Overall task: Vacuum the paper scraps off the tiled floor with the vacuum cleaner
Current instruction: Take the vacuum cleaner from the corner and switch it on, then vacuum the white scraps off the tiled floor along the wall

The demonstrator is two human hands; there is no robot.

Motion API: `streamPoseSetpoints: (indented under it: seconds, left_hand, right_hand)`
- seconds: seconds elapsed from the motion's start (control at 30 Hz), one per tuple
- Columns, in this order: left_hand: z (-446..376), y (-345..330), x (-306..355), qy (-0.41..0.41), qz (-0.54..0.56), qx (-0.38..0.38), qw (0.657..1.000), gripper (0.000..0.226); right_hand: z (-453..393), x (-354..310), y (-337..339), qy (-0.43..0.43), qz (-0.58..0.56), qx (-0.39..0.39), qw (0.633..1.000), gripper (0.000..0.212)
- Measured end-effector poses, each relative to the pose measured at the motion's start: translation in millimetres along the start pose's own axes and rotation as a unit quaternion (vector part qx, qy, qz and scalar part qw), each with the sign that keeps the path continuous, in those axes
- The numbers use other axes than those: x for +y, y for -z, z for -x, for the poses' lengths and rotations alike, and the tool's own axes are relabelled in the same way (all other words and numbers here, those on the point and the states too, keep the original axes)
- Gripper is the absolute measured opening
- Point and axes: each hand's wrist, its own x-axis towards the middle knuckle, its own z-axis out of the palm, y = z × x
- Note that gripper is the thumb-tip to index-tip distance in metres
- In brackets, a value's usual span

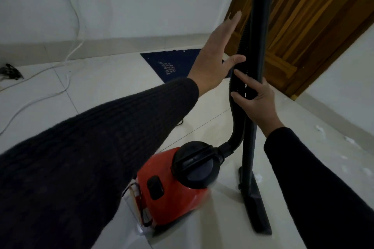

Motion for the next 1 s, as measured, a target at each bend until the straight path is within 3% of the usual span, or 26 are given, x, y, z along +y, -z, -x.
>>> streamPoseSetpoints:
  seconds: [0.07,0.13,0.33,0.47,0.6,0.73,0.83,0.93,1.0]
  left_hand:
    - [-21.0,10.3,4.9,-0.089,-0.113,0.012,0.990,0.080]
    - [-39.1,18.9,7.9,-0.174,-0.230,0.015,0.957,0.077]
    - [-74.2,30.7,36.9,-0.238,-0.493,-0.051,0.835,0.070]
    - [-88.2,33.1,49.4,-0.272,-0.537,-0.106,0.791,0.049]
    - [-90.1,35.1,53.7,-0.314,-0.576,-0.131,0.743,0.045]
    - [-89.0,33.8,52.6,-0.370,-0.639,-0.142,0.659,0.052]
    - [-88.5,30.7,53.1,-0.389,-0.652,-0.151,0.633,0.058]
    - [-88.4,30.5,55.3,-0.404,-0.652,-0.158,0.622,0.060]
    - [-88.6,30.4,55.4,-0.402,-0.644,-0.162,0.630,0.060]
  right_hand:
    - [-0.6,-2.0,-0.4,0.002,0.007,0.006,1.000,0.059]
    - [-0.7,-2.3,-0.7,0.003,0.011,0.005,1.000,0.059]
    - [0.7,-5.5,3.0,-0.008,0.011,-0.008,1.000,0.059]
    - [4.1,-7.2,6.9,-0.032,0.009,0.005,0.999,0.071]
    - [11.2,-14.0,8.7,-0.088,-0.017,0.023,0.996,0.085]
    - [18.6,-10.4,-5.2,-0.151,-0.039,0.090,0.984,0.068]
    - [21.0,-8.4,-10.8,-0.204,-0.072,0.133,0.967,0.053]
    - [23.7,-10.7,-26.8,-0.298,-0.137,0.206,0.922,0.049]
    - [26.2,-20.1,-32.4,-0.406,-0.157,0.262,0.862,0.054]
